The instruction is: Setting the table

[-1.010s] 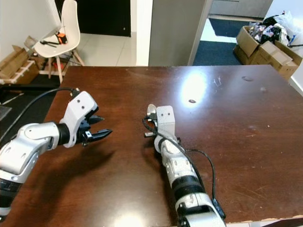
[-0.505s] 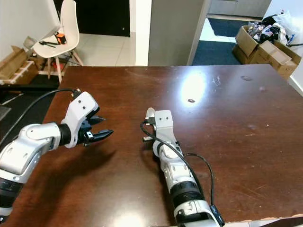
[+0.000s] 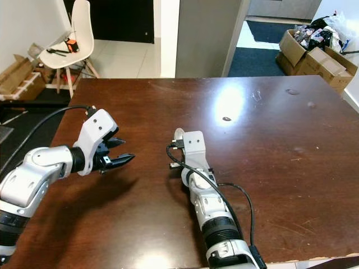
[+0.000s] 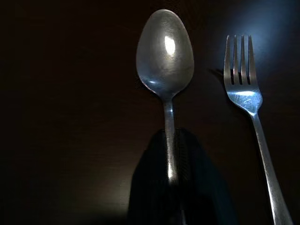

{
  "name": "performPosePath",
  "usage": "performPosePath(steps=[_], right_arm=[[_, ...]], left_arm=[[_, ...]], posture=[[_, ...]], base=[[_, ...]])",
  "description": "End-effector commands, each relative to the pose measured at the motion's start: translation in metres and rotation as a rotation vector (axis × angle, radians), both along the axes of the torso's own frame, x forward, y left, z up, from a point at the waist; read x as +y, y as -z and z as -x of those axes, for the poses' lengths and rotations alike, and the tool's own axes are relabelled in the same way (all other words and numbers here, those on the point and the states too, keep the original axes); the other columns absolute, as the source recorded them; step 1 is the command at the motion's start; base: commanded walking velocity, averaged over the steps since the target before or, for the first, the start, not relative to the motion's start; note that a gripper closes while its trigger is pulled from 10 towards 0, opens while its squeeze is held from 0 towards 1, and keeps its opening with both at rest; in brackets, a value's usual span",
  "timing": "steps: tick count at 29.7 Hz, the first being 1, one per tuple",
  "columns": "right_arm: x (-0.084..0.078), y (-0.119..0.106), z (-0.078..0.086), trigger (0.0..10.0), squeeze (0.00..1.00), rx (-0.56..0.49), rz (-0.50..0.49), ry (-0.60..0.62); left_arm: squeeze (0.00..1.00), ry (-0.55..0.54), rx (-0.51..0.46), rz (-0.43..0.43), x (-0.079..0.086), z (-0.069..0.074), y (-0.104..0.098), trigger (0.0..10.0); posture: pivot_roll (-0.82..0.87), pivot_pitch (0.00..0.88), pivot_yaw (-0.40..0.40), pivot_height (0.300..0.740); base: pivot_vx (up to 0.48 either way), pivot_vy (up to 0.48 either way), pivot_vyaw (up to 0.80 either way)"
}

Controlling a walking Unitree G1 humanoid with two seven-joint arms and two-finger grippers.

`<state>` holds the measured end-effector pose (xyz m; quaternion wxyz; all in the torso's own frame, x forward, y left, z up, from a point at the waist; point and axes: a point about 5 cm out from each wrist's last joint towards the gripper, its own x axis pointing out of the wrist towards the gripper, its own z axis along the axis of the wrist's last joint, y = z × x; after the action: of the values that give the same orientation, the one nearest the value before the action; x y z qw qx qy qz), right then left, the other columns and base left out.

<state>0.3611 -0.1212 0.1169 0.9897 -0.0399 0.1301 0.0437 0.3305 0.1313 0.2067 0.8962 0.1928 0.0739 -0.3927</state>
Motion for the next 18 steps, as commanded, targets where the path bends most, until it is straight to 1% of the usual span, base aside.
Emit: performPosePath(steps=[1, 6, 7, 13, 17, 18], right_arm=[[0.001, 0.005, 0.003, 10.0, 1.0, 0.021, 0.004, 0.001], [-0.001, 0.002, 0.002, 10.0, 1.0, 0.01, 0.007, 0.005], [-0.001, 0.001, 0.002, 10.0, 0.0, 0.004, 0.009, 0.004], [-0.002, -0.007, 0.004, 10.0, 0.0, -0.028, 0.013, 0.0], [-0.003, -0.031, 0.015, 10.0, 0.0, -0.148, 0.029, -0.002], [-0.003, -0.041, 0.02, 10.0, 0.0, -0.214, 0.025, -0.003]], left_arm=[[0.0, -0.001, 0.007, -0.019, 0.0, -0.001, 0.003, 10.0], [0.0, -0.003, 0.006, -0.018, 0.0, -0.001, 0.004, 10.0], [0.0, -0.003, 0.006, -0.018, 0.0, -0.001, 0.004, 10.0], [0.0, -0.003, 0.005, -0.017, 0.0, -0.001, 0.004, 10.0], [0.0, -0.022, 0.003, -0.005, 0.0, -0.001, 0.005, 10.0], [0.0, -0.043, -0.003, 0.01, 0.002, -0.001, 0.004, 10.0]], posture=[[0.02, 0.078, 0.101, 0.74], [0.02, 0.078, 0.101, 0.74], [0.02, 0.079, 0.101, 0.74], [0.01, 0.08, 0.099, 0.74], [0.01, 0.075, 0.097, 0.74], [0.0, 0.073, 0.1, 0.74]], base=[[0.0, 0.0, 0.0], [0.0, 0.0, 0.0], [0.0, 0.0, 0.0], [0.0, 0.0, 0.0], [0.0, 0.0, 0.0], [0.0, 0.0, 0.0]])
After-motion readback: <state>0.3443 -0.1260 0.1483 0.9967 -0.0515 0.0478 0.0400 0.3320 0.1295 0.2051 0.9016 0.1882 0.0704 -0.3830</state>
